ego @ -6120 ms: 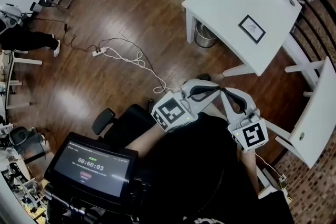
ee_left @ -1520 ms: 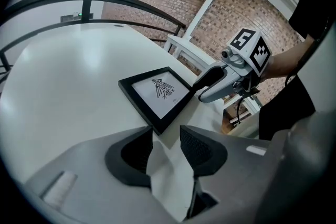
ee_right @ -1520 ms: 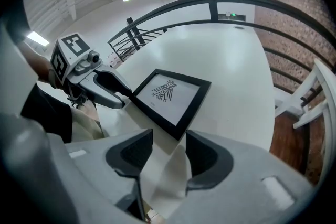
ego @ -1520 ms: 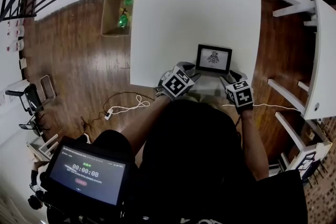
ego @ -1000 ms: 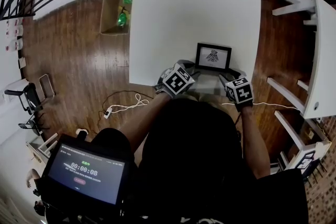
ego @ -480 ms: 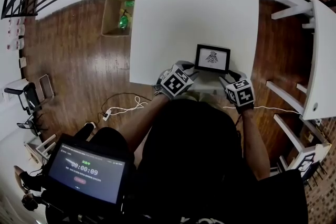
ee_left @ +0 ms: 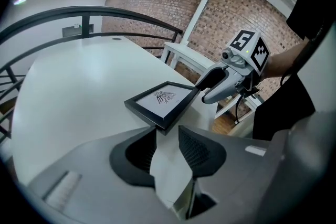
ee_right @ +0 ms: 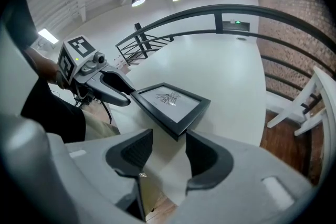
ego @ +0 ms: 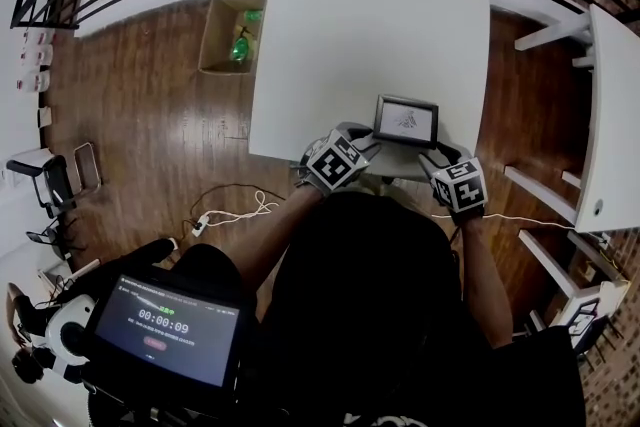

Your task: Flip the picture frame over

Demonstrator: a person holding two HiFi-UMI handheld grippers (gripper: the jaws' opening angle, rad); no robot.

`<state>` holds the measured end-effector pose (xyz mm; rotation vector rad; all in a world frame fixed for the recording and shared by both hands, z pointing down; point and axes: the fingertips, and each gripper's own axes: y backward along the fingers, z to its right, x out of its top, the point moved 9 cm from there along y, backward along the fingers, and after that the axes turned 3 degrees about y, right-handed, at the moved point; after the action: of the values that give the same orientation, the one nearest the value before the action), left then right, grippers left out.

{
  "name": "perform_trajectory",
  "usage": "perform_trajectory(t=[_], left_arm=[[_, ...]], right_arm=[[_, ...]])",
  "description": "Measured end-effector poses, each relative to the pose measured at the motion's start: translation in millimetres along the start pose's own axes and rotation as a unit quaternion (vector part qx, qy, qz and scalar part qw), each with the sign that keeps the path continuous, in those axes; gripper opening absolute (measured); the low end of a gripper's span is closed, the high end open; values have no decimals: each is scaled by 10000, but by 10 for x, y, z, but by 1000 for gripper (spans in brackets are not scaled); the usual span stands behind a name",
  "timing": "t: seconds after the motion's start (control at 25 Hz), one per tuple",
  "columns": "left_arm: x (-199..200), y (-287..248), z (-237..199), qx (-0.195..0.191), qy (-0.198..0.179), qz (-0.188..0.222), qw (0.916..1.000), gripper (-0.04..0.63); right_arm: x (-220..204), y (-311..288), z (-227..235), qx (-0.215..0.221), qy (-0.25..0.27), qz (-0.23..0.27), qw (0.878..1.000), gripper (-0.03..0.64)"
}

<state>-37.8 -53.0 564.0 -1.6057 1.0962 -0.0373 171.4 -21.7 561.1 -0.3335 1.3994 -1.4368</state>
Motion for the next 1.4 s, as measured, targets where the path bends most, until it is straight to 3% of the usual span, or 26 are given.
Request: perform_trajectory(t=[0.76, 1.4], left_arm=[[-211, 204, 375, 105, -96, 165, 9998, 149], [-185, 305, 327, 219, -30, 304, 9993, 149]], right_arm=[[-216, 232, -283, -13, 204, 176, 9996, 181], [-66, 299, -325, -25, 366, 364, 9987, 181]])
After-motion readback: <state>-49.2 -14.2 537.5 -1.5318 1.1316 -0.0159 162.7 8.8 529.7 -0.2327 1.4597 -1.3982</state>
